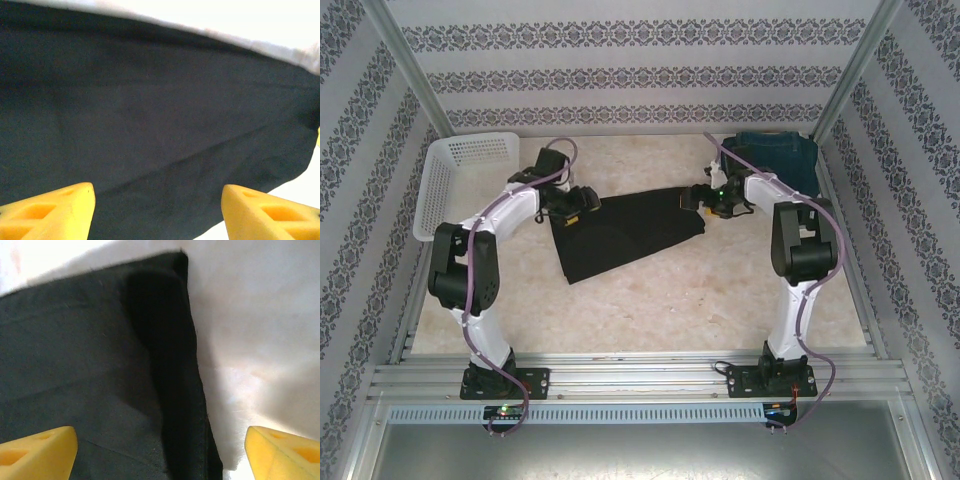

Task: Fold and stack the skirts

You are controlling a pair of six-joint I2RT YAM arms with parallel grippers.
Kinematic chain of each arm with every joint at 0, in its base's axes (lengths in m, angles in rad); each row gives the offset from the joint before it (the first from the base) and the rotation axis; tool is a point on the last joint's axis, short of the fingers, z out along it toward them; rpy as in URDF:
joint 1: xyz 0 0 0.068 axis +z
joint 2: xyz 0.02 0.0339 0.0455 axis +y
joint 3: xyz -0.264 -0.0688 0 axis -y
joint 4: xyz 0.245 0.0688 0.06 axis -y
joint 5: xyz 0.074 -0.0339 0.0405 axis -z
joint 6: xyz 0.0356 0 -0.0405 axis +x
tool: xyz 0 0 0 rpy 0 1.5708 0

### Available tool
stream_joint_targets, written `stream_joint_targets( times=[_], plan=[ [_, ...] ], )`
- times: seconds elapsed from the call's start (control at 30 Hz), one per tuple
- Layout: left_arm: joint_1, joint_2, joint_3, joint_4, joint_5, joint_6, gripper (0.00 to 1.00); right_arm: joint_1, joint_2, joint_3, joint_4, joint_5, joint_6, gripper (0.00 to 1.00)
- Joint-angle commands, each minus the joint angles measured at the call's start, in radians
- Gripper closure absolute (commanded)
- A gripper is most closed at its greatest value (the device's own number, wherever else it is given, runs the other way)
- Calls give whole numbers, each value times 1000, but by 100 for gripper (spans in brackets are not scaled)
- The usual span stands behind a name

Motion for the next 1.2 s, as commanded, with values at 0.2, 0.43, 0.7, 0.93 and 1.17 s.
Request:
stream_joint_targets(
  times=[0.2, 0.43, 0.7, 0.93, 1.17],
  plan=[
    [11, 39, -160, 98, 35, -66, 32, 5, 113, 95, -109, -175, -20, 27],
    [12, 93, -222, 115, 0, -56, 33, 40, 148, 103, -115, -279, 46, 47],
    [15, 101, -242, 124, -4, -50, 33, 63, 119, 77, -32, -267, 160, 82],
    [35, 29, -227, 77, -47, 12, 33, 34, -37, 74, -183, 10, 126, 100],
    [25, 103, -248, 133, 39, 3, 44, 168, -100, 177, -398, 308, 201, 95]
  ],
)
